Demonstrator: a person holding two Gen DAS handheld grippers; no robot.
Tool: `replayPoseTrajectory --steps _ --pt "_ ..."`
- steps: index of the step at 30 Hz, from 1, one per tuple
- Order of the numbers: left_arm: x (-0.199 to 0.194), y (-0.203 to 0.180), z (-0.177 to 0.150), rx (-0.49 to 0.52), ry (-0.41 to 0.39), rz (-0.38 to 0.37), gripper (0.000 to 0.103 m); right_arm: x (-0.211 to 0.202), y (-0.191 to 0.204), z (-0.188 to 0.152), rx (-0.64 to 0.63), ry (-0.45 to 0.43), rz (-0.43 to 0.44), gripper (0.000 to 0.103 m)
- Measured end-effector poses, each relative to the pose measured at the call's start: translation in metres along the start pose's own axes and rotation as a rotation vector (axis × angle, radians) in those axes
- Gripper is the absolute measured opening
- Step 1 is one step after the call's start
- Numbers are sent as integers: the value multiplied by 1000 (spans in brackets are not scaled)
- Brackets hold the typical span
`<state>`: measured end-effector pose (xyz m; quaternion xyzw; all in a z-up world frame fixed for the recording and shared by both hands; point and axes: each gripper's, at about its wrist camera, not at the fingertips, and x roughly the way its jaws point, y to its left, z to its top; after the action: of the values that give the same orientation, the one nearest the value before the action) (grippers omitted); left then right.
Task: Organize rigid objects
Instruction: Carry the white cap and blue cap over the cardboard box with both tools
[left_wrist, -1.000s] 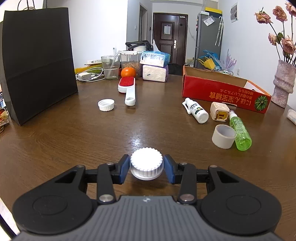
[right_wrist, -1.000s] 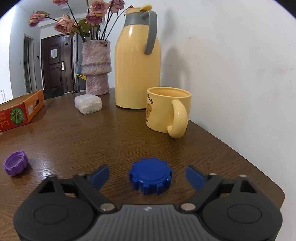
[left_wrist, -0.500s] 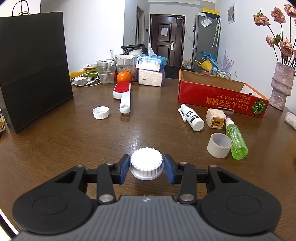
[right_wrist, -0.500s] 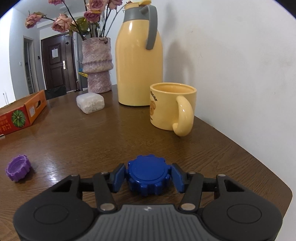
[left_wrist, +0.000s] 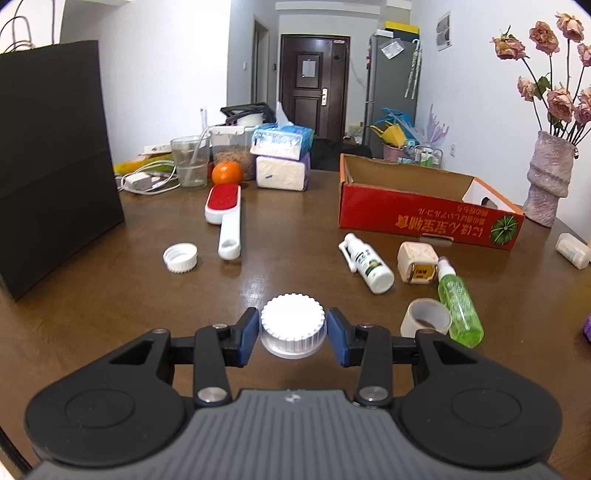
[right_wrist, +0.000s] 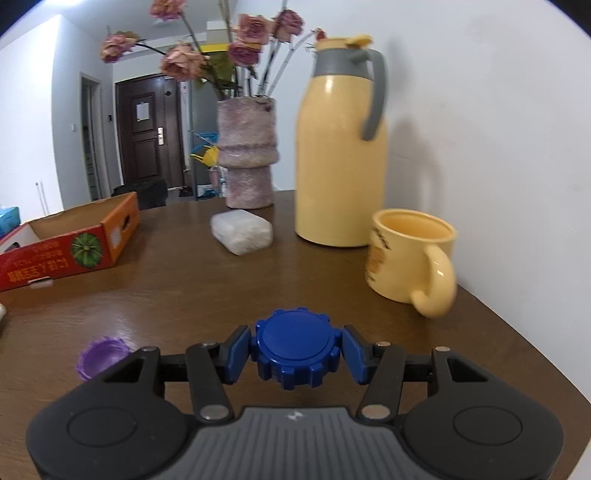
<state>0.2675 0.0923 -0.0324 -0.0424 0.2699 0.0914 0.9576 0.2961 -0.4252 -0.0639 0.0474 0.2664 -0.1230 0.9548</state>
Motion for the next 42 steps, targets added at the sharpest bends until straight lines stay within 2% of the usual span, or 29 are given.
replayPoseTrajectory --steps 10,18,23,33,42 --pt "20 -6 36 39 -11 -46 42 6 59 27 -40 -19 70 53" --pt "35 -20 68 52 -33 -93 42 13 115 48 -53 -46 158 53" --pt "42 -36 89 58 -59 -131 42 19 155 60 -66 -59 217 53" --pt "68 -74 126 59 -94 -158 42 32 231 84 -99 -90 307 53" --pt "107 -95 151 29 -117 -167 42 53 281 102 -132 -115 309 53"
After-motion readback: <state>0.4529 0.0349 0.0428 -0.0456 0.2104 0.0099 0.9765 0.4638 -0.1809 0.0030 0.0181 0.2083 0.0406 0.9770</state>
